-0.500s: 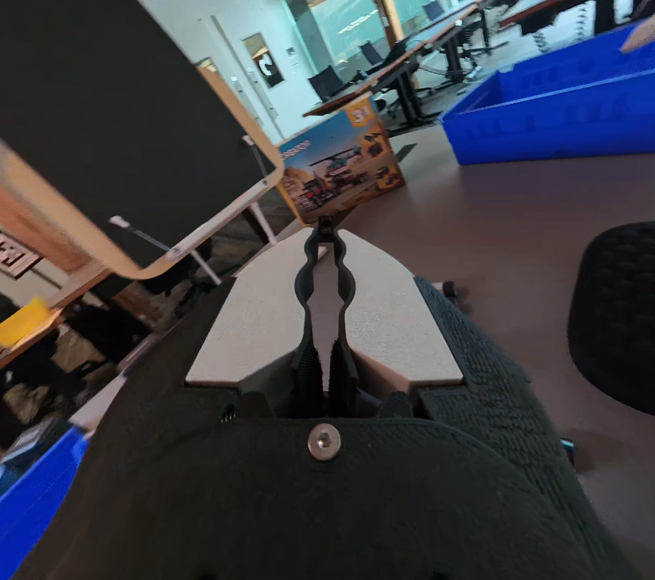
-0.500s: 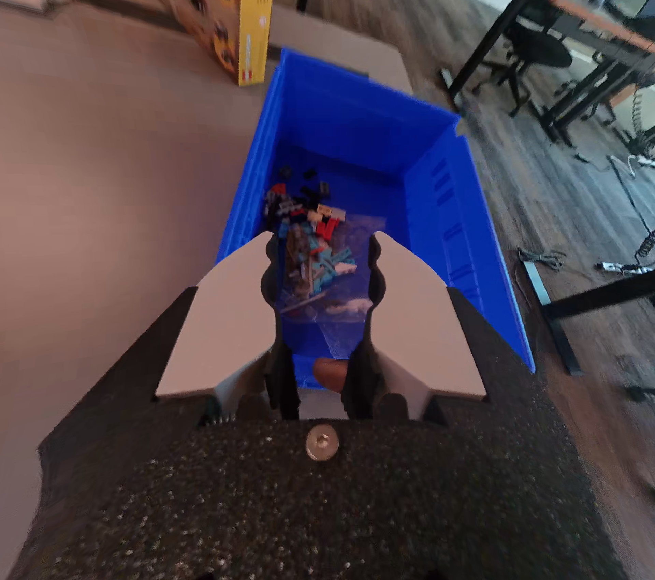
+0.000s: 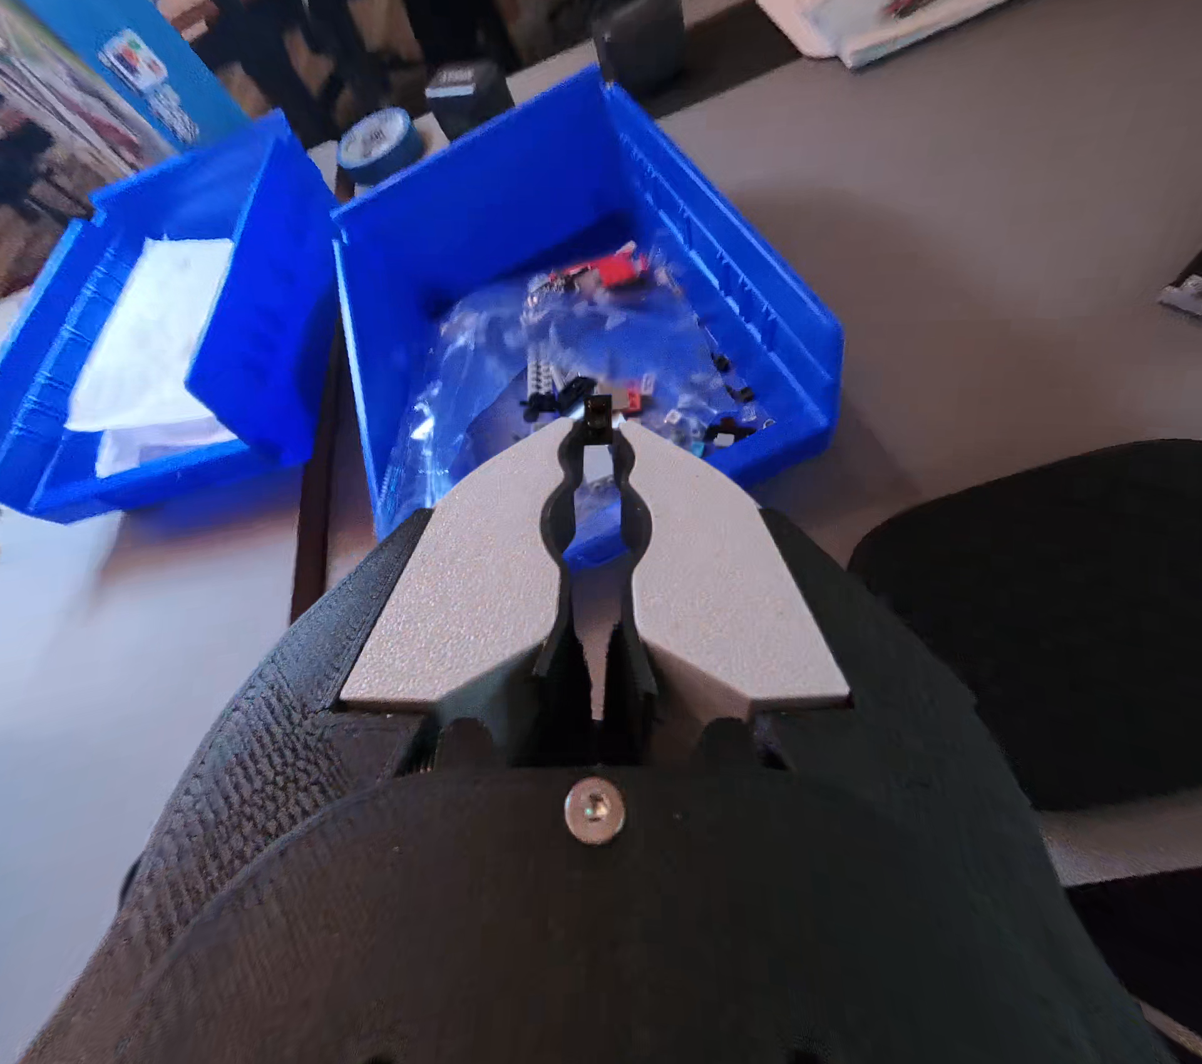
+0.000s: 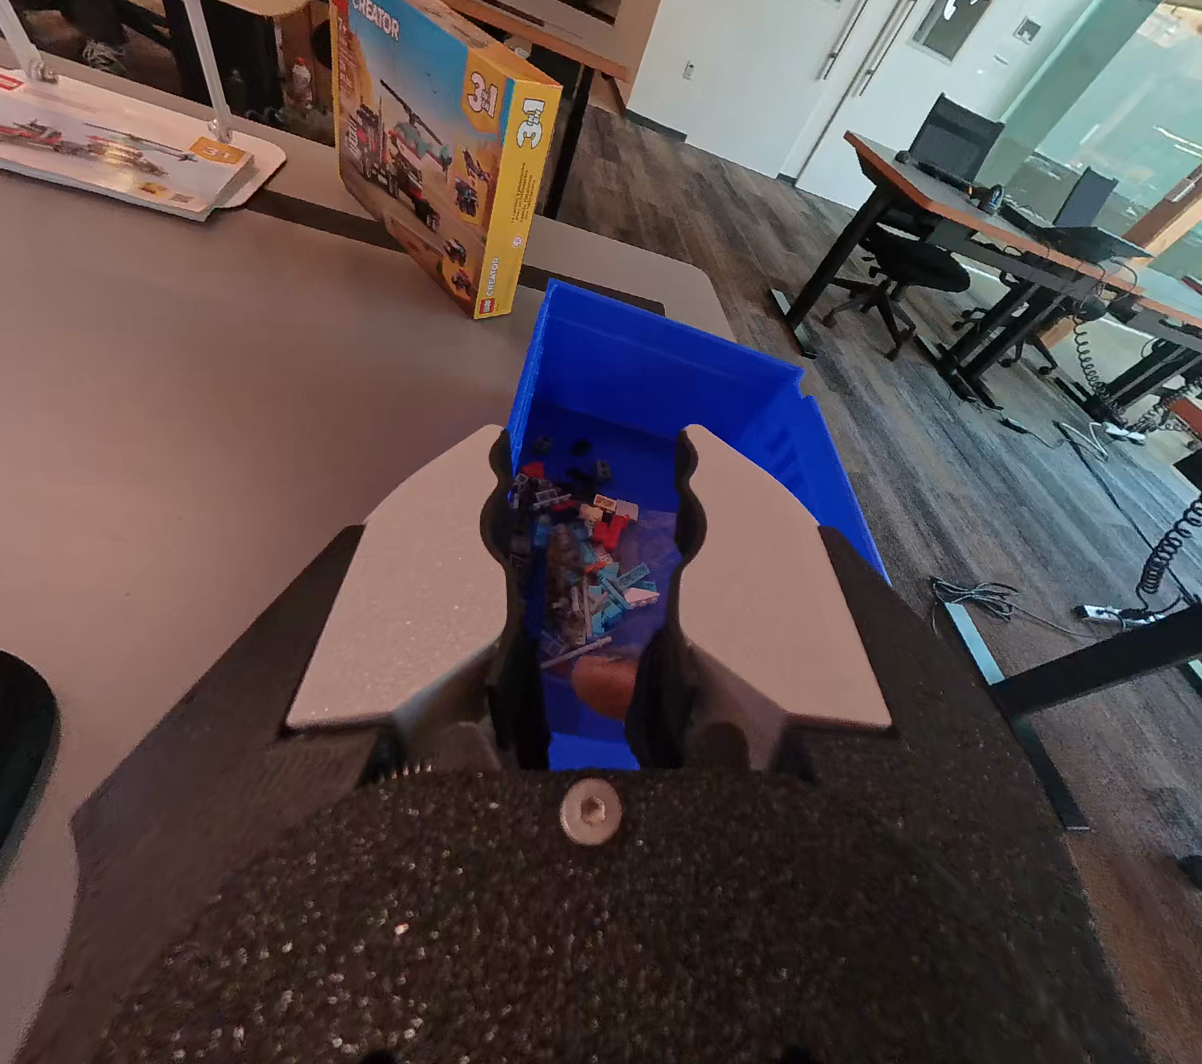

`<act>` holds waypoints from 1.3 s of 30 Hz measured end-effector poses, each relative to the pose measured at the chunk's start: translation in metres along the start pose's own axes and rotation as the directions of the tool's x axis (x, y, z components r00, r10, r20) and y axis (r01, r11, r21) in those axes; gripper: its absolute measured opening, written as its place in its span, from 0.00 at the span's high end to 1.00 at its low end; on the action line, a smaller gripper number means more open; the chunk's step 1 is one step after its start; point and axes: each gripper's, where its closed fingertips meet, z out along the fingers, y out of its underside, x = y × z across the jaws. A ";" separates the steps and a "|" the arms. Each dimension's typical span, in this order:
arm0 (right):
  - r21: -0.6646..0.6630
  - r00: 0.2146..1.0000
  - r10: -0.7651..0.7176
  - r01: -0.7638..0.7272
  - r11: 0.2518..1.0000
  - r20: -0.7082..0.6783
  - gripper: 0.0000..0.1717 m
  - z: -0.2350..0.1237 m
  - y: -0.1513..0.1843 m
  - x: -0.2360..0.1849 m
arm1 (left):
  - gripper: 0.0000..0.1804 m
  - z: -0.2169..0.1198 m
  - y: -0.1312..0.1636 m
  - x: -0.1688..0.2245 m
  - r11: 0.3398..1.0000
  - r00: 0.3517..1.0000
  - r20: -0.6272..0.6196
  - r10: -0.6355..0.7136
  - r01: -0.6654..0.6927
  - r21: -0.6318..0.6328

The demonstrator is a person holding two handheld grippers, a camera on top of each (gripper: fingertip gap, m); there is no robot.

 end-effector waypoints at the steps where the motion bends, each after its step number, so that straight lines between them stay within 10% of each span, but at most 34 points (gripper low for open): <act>1: -0.006 1.000 -0.008 0.008 1.000 -0.001 0.72 0.001 0.000 -0.001 | 0.96 0.007 0.006 0.001 0.999 1.000 -0.020 -0.012 0.012 -0.032; 10: -0.004 1.000 -0.010 0.010 1.000 -0.028 0.72 -0.004 0.004 0.007 | 0.95 0.051 0.045 0.005 0.968 0.997 -0.082 -0.012 -0.009 -0.251; 17: -0.008 1.000 -0.020 0.020 1.000 -0.022 0.72 -0.002 0.003 0.004 | 0.95 0.050 0.033 0.067 0.971 0.921 -0.384 0.070 -0.151 -0.185; 28: -0.005 0.999 -0.045 0.045 0.999 -0.013 0.73 0.000 0.002 -0.001 | 0.91 0.083 0.037 0.079 0.946 0.934 -0.347 0.089 -0.188 -0.262; 35: 0.007 0.999 -0.048 0.048 0.999 0.006 0.73 0.001 -0.002 -0.007 | 0.90 0.055 0.010 0.057 0.988 0.961 -0.266 0.074 -0.106 -0.109; 39: 0.069 0.992 -0.031 0.023 0.997 0.123 0.73 0.002 -0.017 -0.034 | 0.88 0.026 -0.042 0.058 0.978 0.969 -0.221 0.110 -0.065 0.198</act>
